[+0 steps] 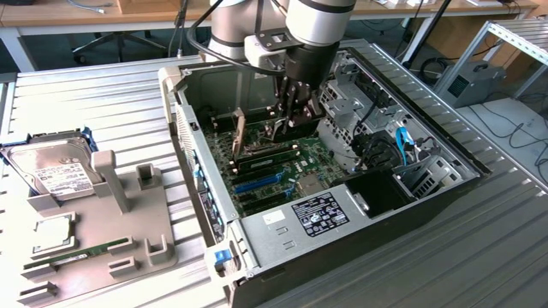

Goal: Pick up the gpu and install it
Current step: 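Insert the gpu into the slot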

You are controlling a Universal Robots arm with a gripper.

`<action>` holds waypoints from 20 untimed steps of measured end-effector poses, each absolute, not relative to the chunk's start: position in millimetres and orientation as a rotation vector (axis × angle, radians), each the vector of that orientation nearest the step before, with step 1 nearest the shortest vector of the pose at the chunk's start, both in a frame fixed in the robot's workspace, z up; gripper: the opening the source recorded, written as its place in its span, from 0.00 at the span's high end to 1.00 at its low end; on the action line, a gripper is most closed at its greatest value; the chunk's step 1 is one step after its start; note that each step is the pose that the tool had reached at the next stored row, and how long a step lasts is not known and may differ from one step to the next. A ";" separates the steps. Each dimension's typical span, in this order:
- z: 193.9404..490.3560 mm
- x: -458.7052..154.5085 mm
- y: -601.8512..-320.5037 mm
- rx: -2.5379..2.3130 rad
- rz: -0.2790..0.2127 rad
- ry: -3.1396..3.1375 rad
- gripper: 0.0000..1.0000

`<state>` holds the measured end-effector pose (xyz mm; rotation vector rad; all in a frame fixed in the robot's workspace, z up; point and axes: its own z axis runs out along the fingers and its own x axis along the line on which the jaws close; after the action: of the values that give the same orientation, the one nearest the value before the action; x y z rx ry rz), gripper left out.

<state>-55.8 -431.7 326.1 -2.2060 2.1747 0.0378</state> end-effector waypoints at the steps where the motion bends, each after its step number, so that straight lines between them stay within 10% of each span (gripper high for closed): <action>1: 325.9 -55.8 -431.9 -2.206 0.038 2.175 0.74; 20: 321.8 -57.1 -434.5 -2.206 0.038 2.175 0.74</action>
<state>-57.1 -434.5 321.8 -2.2061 2.1746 0.0378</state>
